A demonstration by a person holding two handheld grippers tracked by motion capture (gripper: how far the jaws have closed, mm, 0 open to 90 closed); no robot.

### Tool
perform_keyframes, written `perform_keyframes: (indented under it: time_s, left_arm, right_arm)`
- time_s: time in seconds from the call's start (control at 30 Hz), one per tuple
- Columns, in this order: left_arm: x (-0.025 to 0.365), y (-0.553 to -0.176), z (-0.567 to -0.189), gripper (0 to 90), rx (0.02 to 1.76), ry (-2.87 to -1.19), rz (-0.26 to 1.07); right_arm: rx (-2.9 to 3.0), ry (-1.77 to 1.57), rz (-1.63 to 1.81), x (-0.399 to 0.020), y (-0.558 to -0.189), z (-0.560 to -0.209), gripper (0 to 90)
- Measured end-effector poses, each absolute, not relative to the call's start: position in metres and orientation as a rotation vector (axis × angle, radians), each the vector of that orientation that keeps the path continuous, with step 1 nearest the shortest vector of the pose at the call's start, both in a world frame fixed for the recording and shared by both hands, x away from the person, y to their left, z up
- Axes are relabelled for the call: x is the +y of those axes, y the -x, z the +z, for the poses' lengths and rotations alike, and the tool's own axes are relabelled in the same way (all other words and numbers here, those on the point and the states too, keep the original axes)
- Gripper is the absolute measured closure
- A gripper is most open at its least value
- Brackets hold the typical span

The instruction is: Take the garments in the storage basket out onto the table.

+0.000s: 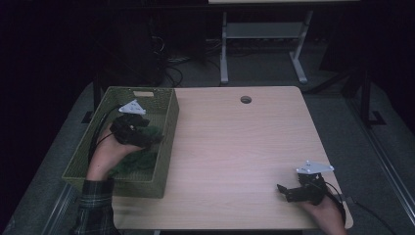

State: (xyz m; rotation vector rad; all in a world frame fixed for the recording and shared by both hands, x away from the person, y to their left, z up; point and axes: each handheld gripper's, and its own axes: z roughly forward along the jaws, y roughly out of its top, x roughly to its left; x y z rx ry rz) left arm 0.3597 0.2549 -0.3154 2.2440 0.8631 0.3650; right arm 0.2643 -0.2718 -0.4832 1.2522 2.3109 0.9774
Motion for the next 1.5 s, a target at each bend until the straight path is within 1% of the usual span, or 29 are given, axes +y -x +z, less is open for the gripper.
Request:
perform_keyframes:
  time_s: [0.2,0.27,0.5,0.77,1.13,1.5]
  left_arm:
    - [0.271,-0.362,-0.319,17.5,0.929,-2.233,0.392]
    - [0.275,-0.362,-0.320,19.6,0.944,-2.234,0.403]
    - [0.291,-0.368,-0.327,22.5,1.017,-2.233,0.462]
    - [0.309,-0.379,-0.340,23.5,1.096,-2.263,0.531]
    - [0.321,-0.396,-0.364,23.3,1.192,-2.307,0.570]
    - [0.327,-0.408,-0.390,22.8,1.261,-2.337,0.549]
  right_arm:
    - [2.311,-1.252,0.977,-0.272,-0.264,-0.483,3.0]
    - [2.311,-1.252,0.977,-0.272,-0.264,-0.483,3.0]
    - [2.311,-1.251,0.977,-0.272,-0.264,-0.483,3.0]
    - [2.311,-1.252,0.977,-0.272,-0.264,-0.483,3.0]
    - [2.311,-1.252,0.977,-0.272,-0.264,-0.483,3.0]
    - [2.310,-1.252,0.977,-0.272,-0.264,-0.483,3.0]
